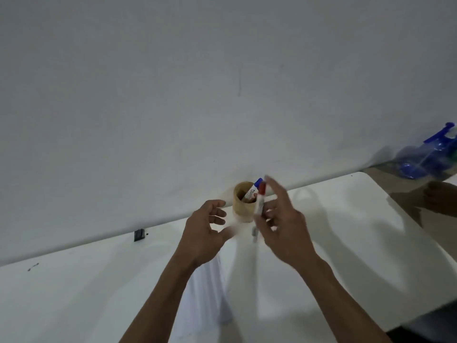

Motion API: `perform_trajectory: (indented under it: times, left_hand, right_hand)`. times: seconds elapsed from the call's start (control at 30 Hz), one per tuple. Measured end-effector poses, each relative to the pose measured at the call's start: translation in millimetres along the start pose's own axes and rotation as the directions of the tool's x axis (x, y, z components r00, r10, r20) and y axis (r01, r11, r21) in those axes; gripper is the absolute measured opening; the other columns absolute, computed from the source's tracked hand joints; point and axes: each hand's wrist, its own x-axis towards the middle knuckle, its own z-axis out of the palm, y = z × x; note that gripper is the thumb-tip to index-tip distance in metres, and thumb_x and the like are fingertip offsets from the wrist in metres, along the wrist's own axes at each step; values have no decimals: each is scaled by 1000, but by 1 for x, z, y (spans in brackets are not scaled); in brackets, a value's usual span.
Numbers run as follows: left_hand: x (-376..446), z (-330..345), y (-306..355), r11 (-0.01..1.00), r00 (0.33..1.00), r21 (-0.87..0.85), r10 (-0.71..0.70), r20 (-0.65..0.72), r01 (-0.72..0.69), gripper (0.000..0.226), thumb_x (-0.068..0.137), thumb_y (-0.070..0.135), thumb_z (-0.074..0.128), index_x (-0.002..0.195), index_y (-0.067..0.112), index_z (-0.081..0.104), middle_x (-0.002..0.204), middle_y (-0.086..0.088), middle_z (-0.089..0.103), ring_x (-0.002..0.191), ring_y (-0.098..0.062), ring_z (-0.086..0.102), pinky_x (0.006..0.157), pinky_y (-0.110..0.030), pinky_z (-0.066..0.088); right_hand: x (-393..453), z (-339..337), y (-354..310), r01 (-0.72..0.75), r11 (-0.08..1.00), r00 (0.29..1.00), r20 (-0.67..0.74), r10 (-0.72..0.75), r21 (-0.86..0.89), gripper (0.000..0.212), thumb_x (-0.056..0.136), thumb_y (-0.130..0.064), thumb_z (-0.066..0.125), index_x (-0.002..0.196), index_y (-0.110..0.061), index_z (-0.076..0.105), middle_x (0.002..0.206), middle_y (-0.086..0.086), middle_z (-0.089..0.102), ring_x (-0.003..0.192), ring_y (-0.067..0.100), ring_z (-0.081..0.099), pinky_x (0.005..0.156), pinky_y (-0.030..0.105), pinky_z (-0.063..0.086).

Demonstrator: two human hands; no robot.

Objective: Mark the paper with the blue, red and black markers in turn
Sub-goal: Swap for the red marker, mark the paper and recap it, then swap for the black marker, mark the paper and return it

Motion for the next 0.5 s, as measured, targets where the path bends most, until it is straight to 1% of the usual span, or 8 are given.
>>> perform_trajectory:
  times: [0.07, 0.13, 0.23, 0.3, 0.37, 0.4, 0.43, 0.5]
  left_hand:
    - [17, 15, -5, 998, 996, 25, -56, -67, 58, 62, 74, 28, 85, 127, 27, 53, 106, 8, 65, 94, -6, 65, 74, -20, 52]
    - [34, 32, -9, 994, 989, 29, -104, -105, 108, 70, 74, 29, 85, 133, 23, 48, 111, 3, 64, 95, -11, 64, 77, -24, 52]
    - [59, 54, -14, 987, 980, 35, -150, -127, 156, 84, 73, 27, 86, 141, 19, 40, 126, -4, 60, 101, -15, 59, 81, -28, 48]
    - [72, 65, -17, 983, 977, 46, -173, -125, 180, 91, 72, 26, 87, 145, 18, 35, 137, -6, 54, 109, -17, 56, 85, -28, 45]
    - [82, 72, -20, 979, 974, 45, -195, -118, 201, 96, 70, 27, 88, 147, 18, 31, 145, -7, 49, 123, -22, 54, 93, -32, 48]
    - [85, 75, -21, 978, 973, 41, -200, -115, 206, 98, 69, 27, 89, 148, 19, 31, 146, -6, 48, 127, -24, 52, 97, -35, 48]
    - [88, 77, -22, 978, 974, 37, -199, -111, 204, 99, 68, 28, 89, 148, 19, 31, 146, -6, 48, 129, -25, 51, 99, -36, 47]
    - [91, 80, -23, 982, 977, 25, -184, -107, 188, 98, 66, 27, 90, 145, 19, 34, 144, -5, 49, 128, -24, 52, 96, -32, 46]
  right_hand:
    - [26, -7, 7, -8, 999, 995, -104, 12, 37, 76, 92, -9, 72, 149, -42, 36, 90, -20, 69, 80, -8, 71, 66, 5, 51]
    - [52, -10, 13, -16, 993, 983, -178, 36, 113, 73, 89, -9, 75, 146, -37, 38, 95, -12, 73, 82, -3, 74, 68, 8, 53]
    - [80, -5, 24, 11, 986, 956, -291, 39, 168, 61, 91, -9, 74, 139, -28, 43, 93, 0, 76, 80, 6, 76, 71, 17, 59]
    - [91, 1, 33, 29, 985, 945, -327, 28, 168, 54, 92, -12, 73, 135, -27, 44, 90, 2, 77, 83, 11, 76, 79, 28, 62]
    - [99, 8, 43, 18, 988, 947, -321, 31, 150, 50, 93, -13, 73, 132, -29, 45, 90, -2, 77, 88, 12, 76, 83, 36, 62]
    - [101, 12, 47, 9, 991, 950, -310, 34, 136, 49, 92, -13, 73, 131, -30, 46, 90, -6, 75, 90, 10, 75, 84, 37, 61]
    - [103, 15, 52, 1, 993, 954, -298, 36, 121, 48, 92, -13, 73, 130, -29, 48, 90, -12, 73, 92, 8, 74, 85, 36, 60]
    - [104, 20, 60, -12, 995, 961, -273, 38, 96, 45, 92, -13, 73, 127, -30, 50, 92, -22, 70, 93, 5, 73, 86, 32, 58]
